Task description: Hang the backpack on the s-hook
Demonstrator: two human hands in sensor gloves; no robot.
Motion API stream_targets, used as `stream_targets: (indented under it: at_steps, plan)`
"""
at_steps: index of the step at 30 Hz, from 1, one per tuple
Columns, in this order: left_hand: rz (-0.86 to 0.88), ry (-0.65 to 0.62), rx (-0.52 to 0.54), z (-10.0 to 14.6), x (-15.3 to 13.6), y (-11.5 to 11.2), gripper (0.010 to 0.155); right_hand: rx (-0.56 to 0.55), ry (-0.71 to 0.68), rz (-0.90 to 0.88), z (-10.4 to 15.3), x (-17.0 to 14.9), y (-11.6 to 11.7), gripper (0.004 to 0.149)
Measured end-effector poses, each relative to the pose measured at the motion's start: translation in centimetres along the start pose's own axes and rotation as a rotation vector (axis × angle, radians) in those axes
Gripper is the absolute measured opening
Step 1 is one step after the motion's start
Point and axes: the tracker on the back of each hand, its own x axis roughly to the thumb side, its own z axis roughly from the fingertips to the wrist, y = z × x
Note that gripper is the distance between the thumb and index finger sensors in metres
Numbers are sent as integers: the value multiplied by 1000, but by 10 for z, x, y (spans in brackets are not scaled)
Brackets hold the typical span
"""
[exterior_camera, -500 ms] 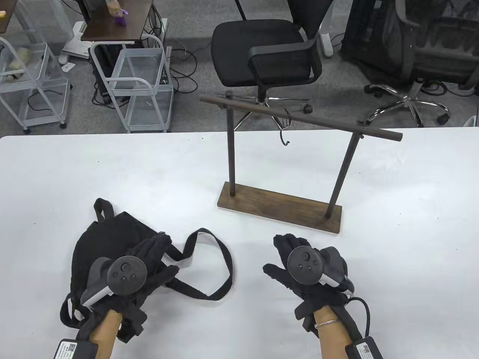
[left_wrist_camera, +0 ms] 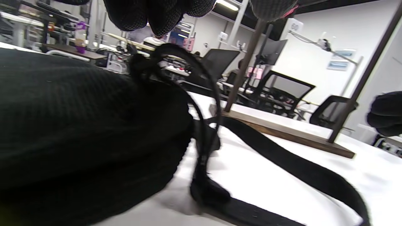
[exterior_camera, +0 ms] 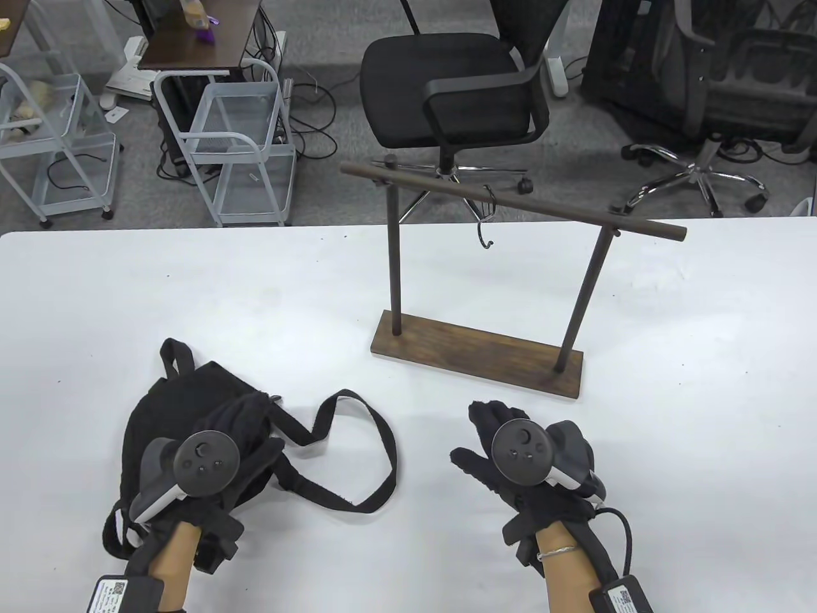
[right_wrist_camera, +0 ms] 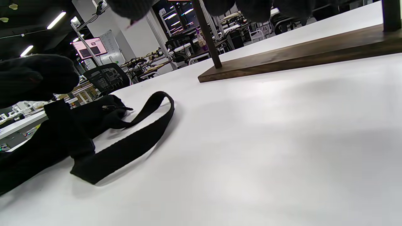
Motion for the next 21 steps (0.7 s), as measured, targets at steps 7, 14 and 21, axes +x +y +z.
stream_targets:
  at_steps: [7, 14, 21]
  plan:
    - [-25, 162, 64, 6, -31, 7, 70, 5, 23, 32, 0, -1, 1, 78]
    - [-95, 536, 85, 23, -86, 6, 75, 8, -14, 29, 1, 5, 1, 77]
    - [-15, 821, -118, 37, -123, -10, 84, 9, -5, 42, 2, 6, 1, 76]
